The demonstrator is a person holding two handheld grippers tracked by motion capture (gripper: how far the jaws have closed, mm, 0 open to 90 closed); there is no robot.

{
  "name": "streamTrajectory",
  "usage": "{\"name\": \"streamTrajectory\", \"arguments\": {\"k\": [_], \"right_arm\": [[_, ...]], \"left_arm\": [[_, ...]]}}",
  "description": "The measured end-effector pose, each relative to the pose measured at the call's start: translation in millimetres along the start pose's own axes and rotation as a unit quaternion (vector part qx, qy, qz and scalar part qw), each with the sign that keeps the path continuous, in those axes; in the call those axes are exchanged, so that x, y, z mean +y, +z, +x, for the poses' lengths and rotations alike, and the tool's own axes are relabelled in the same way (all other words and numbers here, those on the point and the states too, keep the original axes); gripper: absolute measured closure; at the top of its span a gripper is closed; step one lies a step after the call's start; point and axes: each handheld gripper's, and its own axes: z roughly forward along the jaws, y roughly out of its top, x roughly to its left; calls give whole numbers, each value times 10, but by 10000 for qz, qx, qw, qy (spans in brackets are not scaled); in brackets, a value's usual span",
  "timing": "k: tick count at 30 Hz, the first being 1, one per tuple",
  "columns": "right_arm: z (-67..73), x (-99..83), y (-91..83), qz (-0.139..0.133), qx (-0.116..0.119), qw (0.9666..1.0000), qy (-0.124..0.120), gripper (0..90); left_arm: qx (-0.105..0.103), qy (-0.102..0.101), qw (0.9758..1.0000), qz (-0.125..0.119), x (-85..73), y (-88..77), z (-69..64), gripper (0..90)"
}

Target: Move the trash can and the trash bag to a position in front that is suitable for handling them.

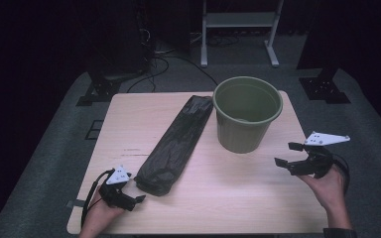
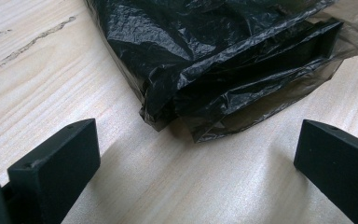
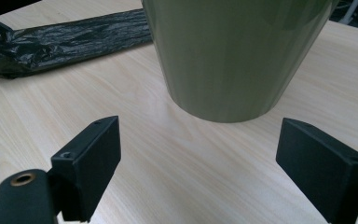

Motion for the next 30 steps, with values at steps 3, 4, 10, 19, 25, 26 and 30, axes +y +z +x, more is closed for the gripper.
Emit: {"name": "streamTrajectory", "arguments": {"k": [3, 4, 10, 19, 25, 26, 30], "right_arm": [[1, 52, 0, 10, 10, 10000, -34, 127], [3, 103, -8, 8, -8, 10000, -60, 127], [-16, 233, -30, 32, 46, 10000, -48, 126], [-43, 398, -52, 42, 57, 10000, -59, 126], [-75, 545, -69, 27, 61, 10000, -22, 126], [-78, 571, -72, 29, 44, 10000, -38, 126], [-89, 647, -85, 22, 27, 10000, -17, 126]], "left_arm": [[0, 2, 10000, -1, 0, 0, 0, 0], [-3, 8, 10000, -2, 0, 0, -1, 0], [-6, 2, 10000, -1, 0, 0, -2, 0], [-8, 14, 10000, 7, 0, -1, -1, 0], [-18, 27, 10000, 16, -2, -5, -2, 0], [-18, 15, 10000, 4, -3, -3, -3, 0], [-19, 25, 10000, 11, -2, -5, -2, 0]]}}
